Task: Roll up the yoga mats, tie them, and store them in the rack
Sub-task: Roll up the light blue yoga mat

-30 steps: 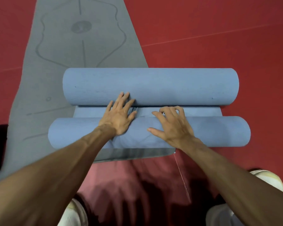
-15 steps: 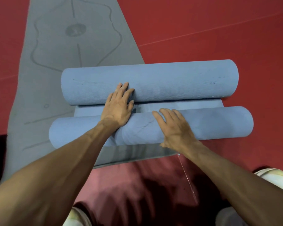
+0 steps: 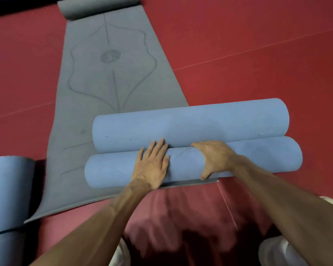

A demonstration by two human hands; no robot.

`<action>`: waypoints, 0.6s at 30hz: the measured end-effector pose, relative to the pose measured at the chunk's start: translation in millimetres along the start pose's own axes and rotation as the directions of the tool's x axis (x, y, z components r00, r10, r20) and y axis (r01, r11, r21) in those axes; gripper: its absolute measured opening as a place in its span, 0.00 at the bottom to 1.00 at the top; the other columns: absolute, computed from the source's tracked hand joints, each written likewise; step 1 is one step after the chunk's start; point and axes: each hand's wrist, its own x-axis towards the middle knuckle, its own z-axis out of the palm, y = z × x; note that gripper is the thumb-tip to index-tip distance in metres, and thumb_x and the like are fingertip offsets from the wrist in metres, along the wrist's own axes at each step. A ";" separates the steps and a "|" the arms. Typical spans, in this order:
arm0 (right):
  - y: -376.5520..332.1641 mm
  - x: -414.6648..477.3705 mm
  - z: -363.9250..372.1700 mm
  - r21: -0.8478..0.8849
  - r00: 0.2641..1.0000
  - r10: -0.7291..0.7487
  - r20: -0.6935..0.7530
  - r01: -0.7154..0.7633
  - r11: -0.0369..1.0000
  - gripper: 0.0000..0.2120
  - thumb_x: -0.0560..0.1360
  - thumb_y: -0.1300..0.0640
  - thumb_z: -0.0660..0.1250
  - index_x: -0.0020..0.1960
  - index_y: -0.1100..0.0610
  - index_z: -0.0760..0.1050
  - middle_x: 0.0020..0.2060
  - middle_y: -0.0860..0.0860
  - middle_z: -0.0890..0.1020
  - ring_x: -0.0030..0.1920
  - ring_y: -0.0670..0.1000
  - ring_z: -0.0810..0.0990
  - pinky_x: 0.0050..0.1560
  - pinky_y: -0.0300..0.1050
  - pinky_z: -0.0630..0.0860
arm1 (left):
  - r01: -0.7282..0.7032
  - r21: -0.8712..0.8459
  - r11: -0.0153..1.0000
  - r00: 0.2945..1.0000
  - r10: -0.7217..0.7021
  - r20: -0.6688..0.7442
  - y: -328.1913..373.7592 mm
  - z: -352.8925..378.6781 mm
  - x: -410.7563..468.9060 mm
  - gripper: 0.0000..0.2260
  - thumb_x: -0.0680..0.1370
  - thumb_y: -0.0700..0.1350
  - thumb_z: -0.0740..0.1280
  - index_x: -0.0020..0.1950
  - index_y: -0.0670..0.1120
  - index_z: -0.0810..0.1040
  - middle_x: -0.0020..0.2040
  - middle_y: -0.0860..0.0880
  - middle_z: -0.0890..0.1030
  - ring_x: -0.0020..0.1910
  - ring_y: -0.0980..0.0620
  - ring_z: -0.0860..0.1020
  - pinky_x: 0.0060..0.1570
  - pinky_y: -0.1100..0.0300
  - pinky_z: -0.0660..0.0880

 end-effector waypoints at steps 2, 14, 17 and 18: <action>-7.7 -5.8 -3.1 0.007 0.998 0.016 0.061 -0.017 1.000 0.41 0.52 0.40 0.78 0.61 0.50 0.70 0.54 0.45 0.80 0.53 0.51 0.78 0.47 0.41 0.67 | 0.022 0.034 0.999 1.000 -0.021 -0.017 1.4 4.1 -17.2 0.34 0.74 0.59 0.31 0.78 0.55 0.56 0.78 0.58 0.53 0.77 0.54 0.50 0.73 0.52 0.44; -25.3 -28.6 21.7 0.059 0.995 0.098 -0.014 -0.098 0.993 0.51 0.67 0.21 0.42 0.79 0.54 0.51 0.78 0.52 0.56 0.77 0.50 0.52 0.77 0.47 0.45 | 0.094 0.016 0.995 0.993 -0.095 0.069 9.6 11.6 -27.3 0.29 0.79 0.60 0.37 0.78 0.52 0.52 0.77 0.54 0.58 0.76 0.49 0.51 0.74 0.48 0.43; -23.2 -18.7 21.3 0.020 0.994 0.100 -0.045 -0.099 0.995 0.40 0.75 0.30 0.46 0.79 0.54 0.49 0.79 0.53 0.48 0.78 0.50 0.44 0.77 0.50 0.41 | 0.105 0.043 0.994 0.991 -0.108 0.082 8.8 6.5 -9.6 0.23 0.83 0.55 0.44 0.78 0.52 0.52 0.77 0.54 0.57 0.77 0.50 0.51 0.74 0.47 0.44; -22.2 -15.6 21.2 0.019 0.993 0.105 -0.058 -0.104 0.994 0.39 0.76 0.31 0.47 0.79 0.53 0.48 0.79 0.53 0.46 0.78 0.49 0.43 0.77 0.51 0.41 | 0.106 0.054 0.993 0.991 -0.110 0.073 8.9 6.4 -6.3 0.23 0.83 0.55 0.44 0.78 0.51 0.52 0.77 0.53 0.56 0.77 0.51 0.50 0.74 0.46 0.43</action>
